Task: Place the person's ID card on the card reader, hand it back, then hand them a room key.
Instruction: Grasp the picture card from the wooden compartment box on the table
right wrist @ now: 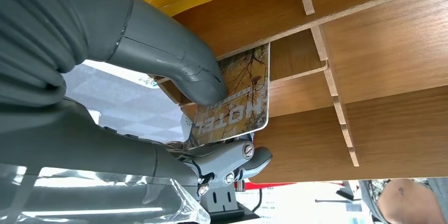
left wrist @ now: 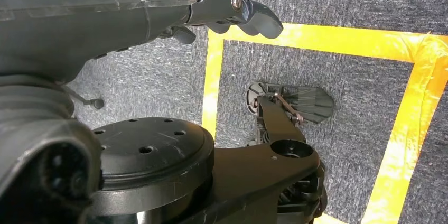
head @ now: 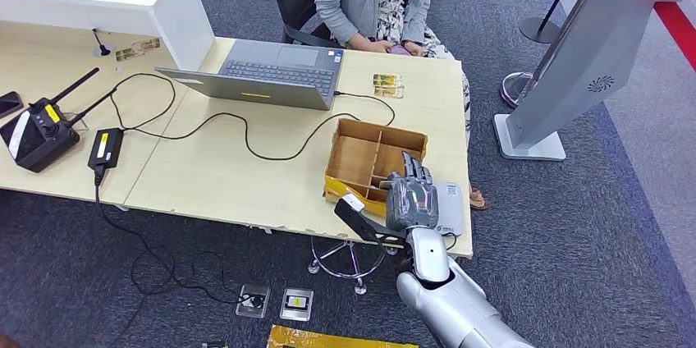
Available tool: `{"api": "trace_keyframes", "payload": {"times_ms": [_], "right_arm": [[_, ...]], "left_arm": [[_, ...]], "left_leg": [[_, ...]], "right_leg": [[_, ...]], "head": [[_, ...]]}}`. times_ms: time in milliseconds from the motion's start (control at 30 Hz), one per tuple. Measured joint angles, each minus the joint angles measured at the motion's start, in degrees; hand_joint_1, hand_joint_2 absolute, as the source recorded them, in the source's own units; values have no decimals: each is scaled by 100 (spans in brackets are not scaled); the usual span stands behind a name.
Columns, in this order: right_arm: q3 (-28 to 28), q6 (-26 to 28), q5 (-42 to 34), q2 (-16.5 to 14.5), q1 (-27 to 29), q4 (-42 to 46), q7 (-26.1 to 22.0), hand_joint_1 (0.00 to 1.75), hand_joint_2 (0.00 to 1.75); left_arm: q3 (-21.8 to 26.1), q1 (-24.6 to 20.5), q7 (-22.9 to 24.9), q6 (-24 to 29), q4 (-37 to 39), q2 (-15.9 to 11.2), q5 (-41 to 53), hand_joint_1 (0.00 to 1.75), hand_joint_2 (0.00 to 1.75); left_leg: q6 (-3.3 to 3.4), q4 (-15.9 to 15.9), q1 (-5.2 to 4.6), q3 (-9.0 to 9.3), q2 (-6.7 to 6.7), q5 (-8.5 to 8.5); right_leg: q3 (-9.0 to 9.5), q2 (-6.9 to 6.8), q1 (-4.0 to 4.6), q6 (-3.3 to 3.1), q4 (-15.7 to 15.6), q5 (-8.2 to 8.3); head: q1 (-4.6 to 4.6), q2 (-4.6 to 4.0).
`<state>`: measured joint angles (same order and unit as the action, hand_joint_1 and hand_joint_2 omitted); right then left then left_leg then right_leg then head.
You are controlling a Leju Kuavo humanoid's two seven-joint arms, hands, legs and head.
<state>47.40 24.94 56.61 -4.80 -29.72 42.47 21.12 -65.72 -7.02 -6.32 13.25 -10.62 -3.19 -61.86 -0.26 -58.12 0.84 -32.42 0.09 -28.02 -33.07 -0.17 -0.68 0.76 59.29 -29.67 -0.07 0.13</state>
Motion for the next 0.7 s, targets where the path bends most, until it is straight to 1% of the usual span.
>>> {"api": "trace_keyframes", "payload": {"times_ms": [400,600,700], "right_arm": [[1,218,52,-23,-91,20,47,175,175],[-9,197,348,33,-297,302,250,175,175],[-14,159,619,90,-475,489,321,175,175]], "left_arm": [[-1,1,1,20,0,-4,-2,0,0],[0,3,2,61,0,-4,15,0,0],[0,3,2,63,0,-4,29,0,0]], "left_leg": [[-1,0,0,-1,0,0],[-1,0,0,-1,0,0],[-1,0,0,0,0,0]], "right_leg": [[-1,0,0,0,1,0],[-1,0,0,0,1,0],[-1,0,0,0,1,0]], "head": [[0,0],[0,0],[-1,0]]}}
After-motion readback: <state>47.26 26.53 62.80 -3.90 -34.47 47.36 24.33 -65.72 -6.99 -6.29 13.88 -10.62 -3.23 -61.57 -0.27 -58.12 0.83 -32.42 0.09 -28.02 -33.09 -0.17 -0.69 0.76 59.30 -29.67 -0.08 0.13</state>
